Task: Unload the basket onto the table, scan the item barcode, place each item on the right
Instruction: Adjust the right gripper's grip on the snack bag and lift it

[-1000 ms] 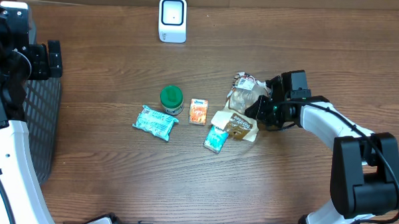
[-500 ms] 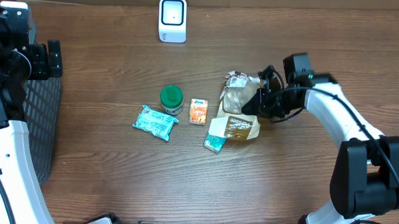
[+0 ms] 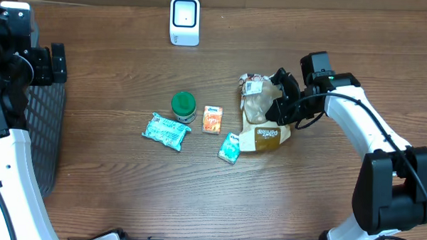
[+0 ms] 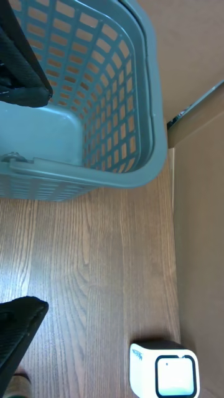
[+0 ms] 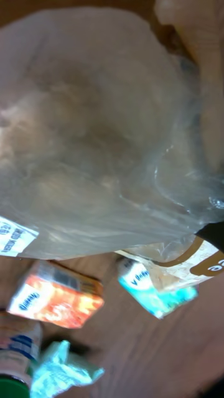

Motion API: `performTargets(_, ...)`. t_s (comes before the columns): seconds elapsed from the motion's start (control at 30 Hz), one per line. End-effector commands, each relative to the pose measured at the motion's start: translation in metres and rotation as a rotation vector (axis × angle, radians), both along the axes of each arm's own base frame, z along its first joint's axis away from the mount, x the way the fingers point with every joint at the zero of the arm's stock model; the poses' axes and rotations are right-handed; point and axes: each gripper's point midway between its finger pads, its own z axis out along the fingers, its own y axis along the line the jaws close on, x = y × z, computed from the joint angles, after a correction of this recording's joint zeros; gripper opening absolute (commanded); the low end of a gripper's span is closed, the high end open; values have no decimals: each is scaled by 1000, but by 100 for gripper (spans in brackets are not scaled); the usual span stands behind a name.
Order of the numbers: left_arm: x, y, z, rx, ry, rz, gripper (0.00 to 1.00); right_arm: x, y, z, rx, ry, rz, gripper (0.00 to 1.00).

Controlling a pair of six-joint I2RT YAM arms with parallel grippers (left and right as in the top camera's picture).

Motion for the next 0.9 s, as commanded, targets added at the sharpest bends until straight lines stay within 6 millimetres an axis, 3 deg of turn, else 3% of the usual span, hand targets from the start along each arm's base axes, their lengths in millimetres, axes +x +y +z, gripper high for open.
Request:
performTargets(0.0,1,1,8,17,-17,-14,100,5,-8,-4,-23,-21,5,4)
performTargets(0.2,1,0,8,17,-17,-14,99,4,-8,-27,-27,45,-18,14)
performTargets(0.27,1,0,8,17,-16,-14,100,5,-9,-36,-24,88,-69,32)
performTargets(0.4,1,1,8,17,-16,-14,99,6,-13,-50,-11,161,-160,45)
performTargets(0.5,1,1,8,17,-16,-14,99,8,-18,-51,29,180,-188,53)
performTargets(0.7,1,1,8,17,-16,-14,100,14,-25,-47,124,195,-222,55)
performTargets(0.87,1,0,8,17,-17,-14,100,9,-17,-66,170,252,-201,53)
